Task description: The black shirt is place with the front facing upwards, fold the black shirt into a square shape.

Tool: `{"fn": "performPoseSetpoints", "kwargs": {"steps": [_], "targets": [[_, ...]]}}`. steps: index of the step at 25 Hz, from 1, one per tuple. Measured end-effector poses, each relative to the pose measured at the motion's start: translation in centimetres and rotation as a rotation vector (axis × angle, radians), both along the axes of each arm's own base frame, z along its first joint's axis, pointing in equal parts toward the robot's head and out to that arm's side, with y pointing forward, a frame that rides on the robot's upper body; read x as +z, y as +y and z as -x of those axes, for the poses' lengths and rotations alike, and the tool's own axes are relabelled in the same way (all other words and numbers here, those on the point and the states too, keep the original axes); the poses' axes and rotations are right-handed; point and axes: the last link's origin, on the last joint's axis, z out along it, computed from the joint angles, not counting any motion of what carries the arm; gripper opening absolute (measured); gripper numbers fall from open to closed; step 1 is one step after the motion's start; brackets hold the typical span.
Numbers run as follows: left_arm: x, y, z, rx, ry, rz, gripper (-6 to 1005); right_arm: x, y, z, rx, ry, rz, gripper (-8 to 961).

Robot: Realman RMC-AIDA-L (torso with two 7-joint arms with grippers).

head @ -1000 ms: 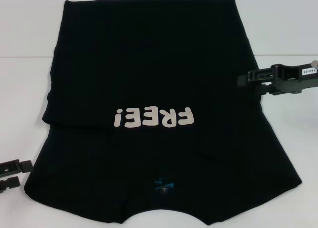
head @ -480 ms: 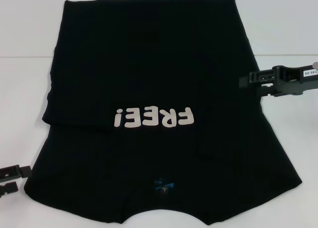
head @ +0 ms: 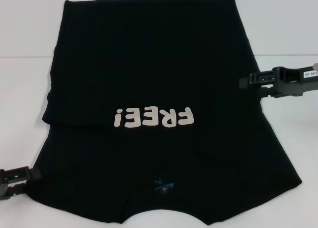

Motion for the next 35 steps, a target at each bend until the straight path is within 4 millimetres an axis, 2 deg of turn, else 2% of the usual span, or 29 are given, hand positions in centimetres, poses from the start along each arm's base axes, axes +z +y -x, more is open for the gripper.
{"fn": "performPoseSetpoints", "kwargs": {"steps": [18,24,29,35], "targets": [[-0.7,1.6,-1.3,-0.022,0.008,0.023,654,0.3,-0.3,-0.2,-0.005,0.036,-0.006,848],[-0.6,1.4,-1.1,-0.012,0.007,0.018,450,0.5,-0.4,-0.4,-0.010,0.039,-0.007,847],[-0.4,1.2,-1.3,-0.029,-0.007,0.012,217,0.5,-0.7,-0.7,-0.002,0.023,0.006,847],[-0.1,1.3,-2.3,-0.104,-0.040,0.024,3,1.3,-1.9,-2.3,0.002,-0.049,0.061,846]]}}
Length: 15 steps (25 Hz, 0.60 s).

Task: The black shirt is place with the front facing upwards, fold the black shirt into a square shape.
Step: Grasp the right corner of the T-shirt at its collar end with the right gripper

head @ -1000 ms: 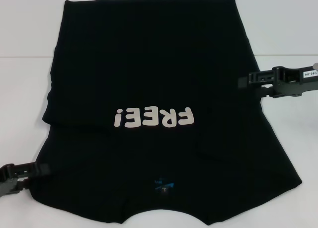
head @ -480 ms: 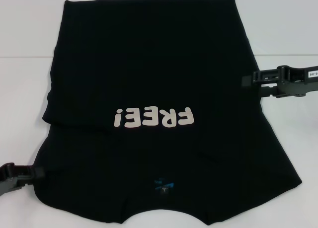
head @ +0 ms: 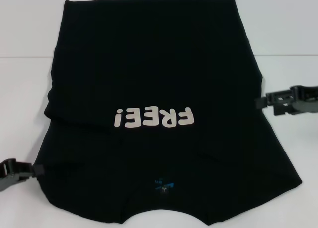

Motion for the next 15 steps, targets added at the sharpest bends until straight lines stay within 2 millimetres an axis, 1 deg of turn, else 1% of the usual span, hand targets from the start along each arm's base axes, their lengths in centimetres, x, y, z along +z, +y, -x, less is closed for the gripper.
{"fn": "performPoseSetpoints", "kwargs": {"steps": [4,8,12,15], "targets": [[0.7,0.4,-1.3,-0.084,-0.054,-0.028,5,1.6,-1.8,-1.0,-0.002,-0.001,0.039,846],[1.1,1.1,-1.9,-0.108,-0.071,-0.047,7,3.0,-3.7,-2.5,-0.054,-0.033,0.083,846],[1.1,1.9,-2.1,-0.101,-0.061,-0.061,8,3.1,-5.0,-4.1,-0.114,-0.133,0.163,845],[1.0,2.2,-2.2,-0.099,-0.061,-0.065,10,2.9,-5.3,-4.5,-0.134,-0.182,0.197,845]]}}
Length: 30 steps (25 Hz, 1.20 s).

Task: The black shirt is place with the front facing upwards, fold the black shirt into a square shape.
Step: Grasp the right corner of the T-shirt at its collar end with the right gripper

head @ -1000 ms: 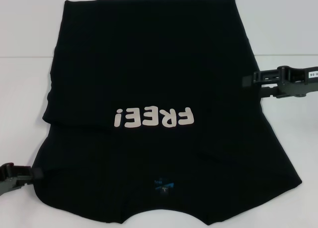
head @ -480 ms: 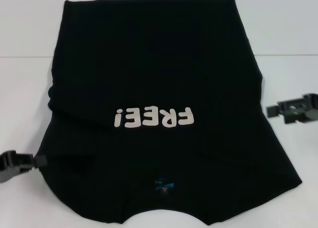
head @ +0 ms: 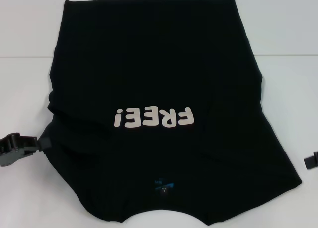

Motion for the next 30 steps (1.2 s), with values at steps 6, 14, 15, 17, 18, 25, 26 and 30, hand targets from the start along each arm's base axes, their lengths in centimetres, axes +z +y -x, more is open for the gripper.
{"fn": "performPoseSetpoints", "kwargs": {"steps": [6,14,15,17,18,25,26,30], "targets": [[-0.1,0.2,0.1,0.007,0.005,-0.009,12,-0.9,0.0,-0.3,0.000,-0.026,0.009,845],[-0.2,0.2,0.1,0.012,0.005,-0.015,16,-2.9,0.2,-0.4,0.038,-0.042,0.005,844],[-0.2,0.3,0.1,0.012,0.005,-0.015,16,-3.1,0.2,-0.4,0.046,-0.043,0.005,844],[-0.2,0.3,0.1,0.015,0.003,-0.015,17,-3.6,0.2,-0.4,0.062,-0.044,0.005,844],[-0.2,0.3,0.1,0.017,0.002,-0.014,18,-3.7,0.2,-0.3,0.068,-0.045,0.003,844],[-0.2,0.3,0.1,0.021,-0.001,-0.013,21,-4.4,0.2,-0.6,0.101,-0.073,0.014,843],[-0.3,0.3,0.1,0.022,-0.001,-0.013,21,-4.5,0.2,-0.5,0.106,-0.074,0.018,843],[-0.3,0.3,0.1,0.025,-0.001,-0.014,23,-5.0,0.2,-0.3,0.125,-0.073,0.021,843]]}}
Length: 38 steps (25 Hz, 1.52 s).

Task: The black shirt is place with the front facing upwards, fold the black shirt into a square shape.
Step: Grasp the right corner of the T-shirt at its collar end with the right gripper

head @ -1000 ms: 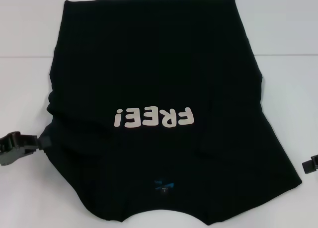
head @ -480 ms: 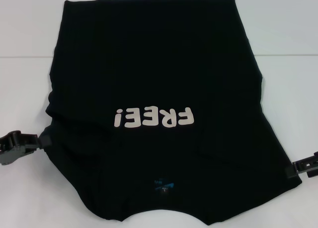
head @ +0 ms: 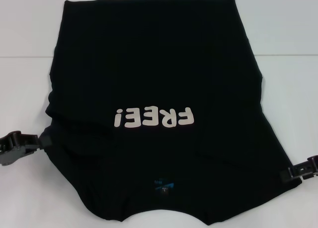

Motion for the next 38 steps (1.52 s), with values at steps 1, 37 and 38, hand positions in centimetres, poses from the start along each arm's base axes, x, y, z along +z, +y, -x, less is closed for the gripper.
{"fn": "performPoseSetpoints", "kwargs": {"steps": [1,37,38], "targets": [[0.0,0.0,0.0,0.001,-0.001,0.000,23,-0.1,0.1,0.0,0.003,-0.001,-0.003,843],[0.0,0.2,0.1,0.016,0.001,-0.006,39,-3.5,1.0,3.1,0.072,0.022,0.069,840],[0.0,0.2,0.1,0.017,0.001,-0.006,40,-3.5,1.0,3.1,0.069,0.024,0.068,839]]}}
